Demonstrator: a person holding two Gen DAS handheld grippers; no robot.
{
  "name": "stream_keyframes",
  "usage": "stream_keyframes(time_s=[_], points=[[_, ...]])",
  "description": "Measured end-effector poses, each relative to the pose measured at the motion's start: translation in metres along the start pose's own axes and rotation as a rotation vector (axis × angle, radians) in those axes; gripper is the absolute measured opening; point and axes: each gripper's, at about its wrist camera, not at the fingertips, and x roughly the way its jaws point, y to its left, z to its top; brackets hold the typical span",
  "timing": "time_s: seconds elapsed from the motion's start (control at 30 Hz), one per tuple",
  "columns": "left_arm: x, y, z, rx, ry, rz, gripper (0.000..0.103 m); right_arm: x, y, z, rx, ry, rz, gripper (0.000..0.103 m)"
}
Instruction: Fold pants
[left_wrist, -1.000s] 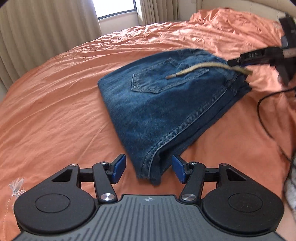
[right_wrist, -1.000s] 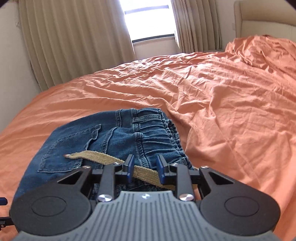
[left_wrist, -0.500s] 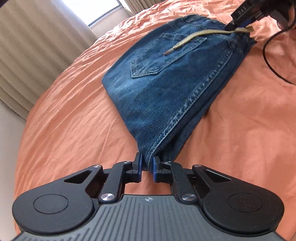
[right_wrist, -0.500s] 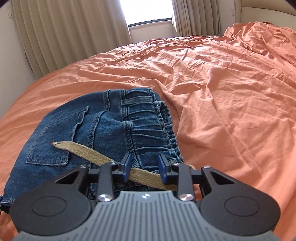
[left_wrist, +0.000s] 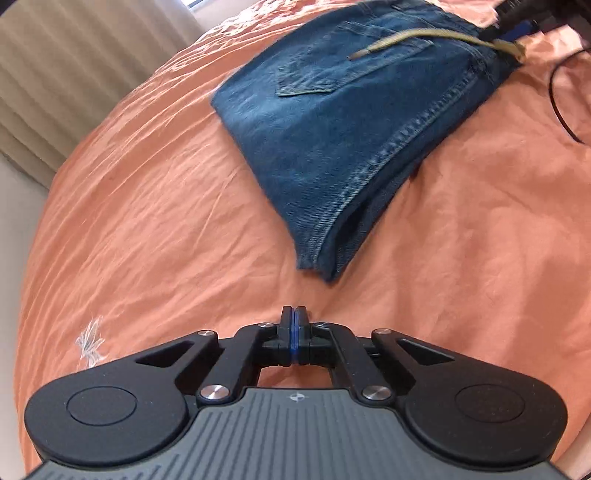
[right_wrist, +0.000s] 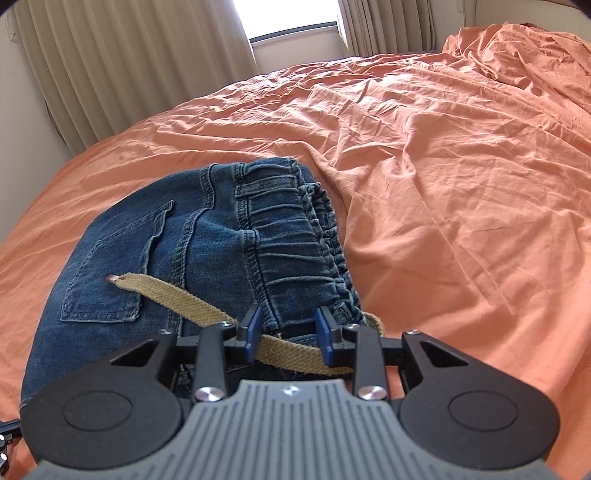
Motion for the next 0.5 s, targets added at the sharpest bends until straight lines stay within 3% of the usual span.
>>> stream_keyframes(time_s=[0.03,0.1,0.13,0.27,0.4,0.5], points=[[-0.008,0.011,-0.001,-0.057,-0.022,-0.025,0.000,-0.003,-0.003,-0.001,0.026,0.016,0.004,0.027],[-0.019,0.024,0.001,-0.135,-0.062,-0.049,0.005,-0.002,-0.012,-0.006,0.095,0.080,-0.007,0.040],[-0.024,0.031,0.003,-0.173,-0.080,-0.062,0.008,-0.003,-0.016,-0.008,0.125,0.090,-0.011,0.038],[-0.032,0.053,0.011,-0.339,-0.125,-0.125,0.014,-0.028,-0.018,-0.005,0.135,0.001,-0.001,0.040],[-0.032,0.070,0.026,-0.447,-0.191,-0.167,0.043,-0.043,-0.035,-0.005,0.260,-0.074,0.109,0.068],[-0.027,0.081,0.036,-0.503,-0.229,-0.212,0.052,-0.040,-0.053,-0.001,0.363,-0.084,0.136,0.072]])
